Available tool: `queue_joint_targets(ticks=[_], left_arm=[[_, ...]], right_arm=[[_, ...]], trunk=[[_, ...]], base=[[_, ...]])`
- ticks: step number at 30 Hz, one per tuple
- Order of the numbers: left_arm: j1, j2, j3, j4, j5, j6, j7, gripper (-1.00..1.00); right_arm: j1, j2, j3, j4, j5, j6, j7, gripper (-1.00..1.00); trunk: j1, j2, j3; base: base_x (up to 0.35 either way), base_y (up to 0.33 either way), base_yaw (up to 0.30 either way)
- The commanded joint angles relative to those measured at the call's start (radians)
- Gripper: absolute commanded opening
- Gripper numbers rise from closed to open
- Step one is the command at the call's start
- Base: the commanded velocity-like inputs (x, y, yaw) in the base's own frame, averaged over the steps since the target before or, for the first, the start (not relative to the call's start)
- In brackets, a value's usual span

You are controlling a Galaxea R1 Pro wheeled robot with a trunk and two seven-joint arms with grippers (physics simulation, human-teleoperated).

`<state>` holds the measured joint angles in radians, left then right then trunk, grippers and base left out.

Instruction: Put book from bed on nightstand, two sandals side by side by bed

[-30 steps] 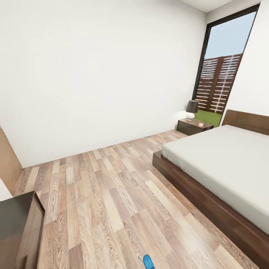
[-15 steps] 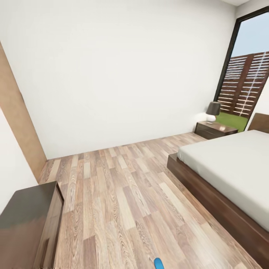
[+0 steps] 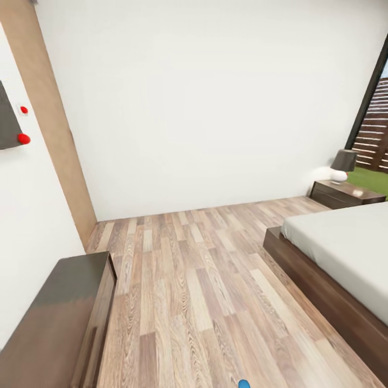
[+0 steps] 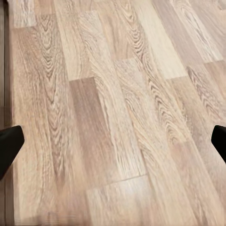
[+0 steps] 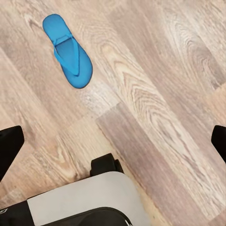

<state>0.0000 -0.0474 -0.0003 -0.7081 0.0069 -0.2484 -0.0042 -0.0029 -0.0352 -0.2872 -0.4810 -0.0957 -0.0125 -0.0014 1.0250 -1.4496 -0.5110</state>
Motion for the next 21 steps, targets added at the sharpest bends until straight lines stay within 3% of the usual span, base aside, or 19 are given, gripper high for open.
queue_joint_targets(ticks=[1, 8, 21], left_arm=[[0.000, 0.000, 0.000, -0.001, 0.001, -0.002, 0.000, 1.00], [0.000, 0.000, 0.000, -0.001, 0.001, -0.002, 0.000, 1.00], [0.000, 0.000, 0.000, -0.001, 0.001, -0.002, -0.001, 1.00]], right_arm=[[0.000, 0.000, 0.000, 0.000, -0.010, -0.001, 0.000, 1.00], [0.000, 0.000, 0.000, 0.000, -0.010, -0.001, 0.000, 1.00], [0.000, 0.000, 0.001, 0.000, -0.011, -0.001, 0.000, 1.00]], trunk=[[0.000, 0.000, -0.001], [0.000, 0.000, -0.001], [0.000, 0.000, -0.001]], base=[[0.000, 0.000, 0.291], [0.000, 0.000, 0.190], [0.000, 0.000, 0.013]])
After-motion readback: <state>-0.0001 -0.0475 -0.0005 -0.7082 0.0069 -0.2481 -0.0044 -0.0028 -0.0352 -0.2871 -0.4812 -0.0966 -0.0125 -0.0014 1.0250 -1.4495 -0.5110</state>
